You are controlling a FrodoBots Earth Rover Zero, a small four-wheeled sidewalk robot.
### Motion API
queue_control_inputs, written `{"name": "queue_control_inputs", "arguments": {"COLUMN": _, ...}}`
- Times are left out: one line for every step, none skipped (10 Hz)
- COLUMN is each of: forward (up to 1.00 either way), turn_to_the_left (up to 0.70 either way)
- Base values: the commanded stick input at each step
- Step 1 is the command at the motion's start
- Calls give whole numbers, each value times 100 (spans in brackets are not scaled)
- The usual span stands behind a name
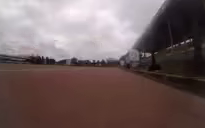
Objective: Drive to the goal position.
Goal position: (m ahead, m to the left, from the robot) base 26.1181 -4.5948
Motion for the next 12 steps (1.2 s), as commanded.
{"name": "queue_control_inputs", "arguments": {"forward": 85, "turn_to_the_left": 0}}
{"name": "queue_control_inputs", "arguments": {"forward": 85, "turn_to_the_left": 0}}
{"name": "queue_control_inputs", "arguments": {"forward": 85, "turn_to_the_left": 0}}
{"name": "queue_control_inputs", "arguments": {"forward": 85, "turn_to_the_left": 0}}
{"name": "queue_control_inputs", "arguments": {"forward": 85, "turn_to_the_left": 0}}
{"name": "queue_control_inputs", "arguments": {"forward": 85, "turn_to_the_left": 0}}
{"name": "queue_control_inputs", "arguments": {"forward": 85, "turn_to_the_left": 0}}
{"name": "queue_control_inputs", "arguments": {"forward": 85, "turn_to_the_left": 0}}
{"name": "queue_control_inputs", "arguments": {"forward": 85, "turn_to_the_left": 0}}
{"name": "queue_control_inputs", "arguments": {"forward": 85, "turn_to_the_left": 0}}
{"name": "queue_control_inputs", "arguments": {"forward": 85, "turn_to_the_left": 0}}
{"name": "queue_control_inputs", "arguments": {"forward": 85, "turn_to_the_left": 0}}
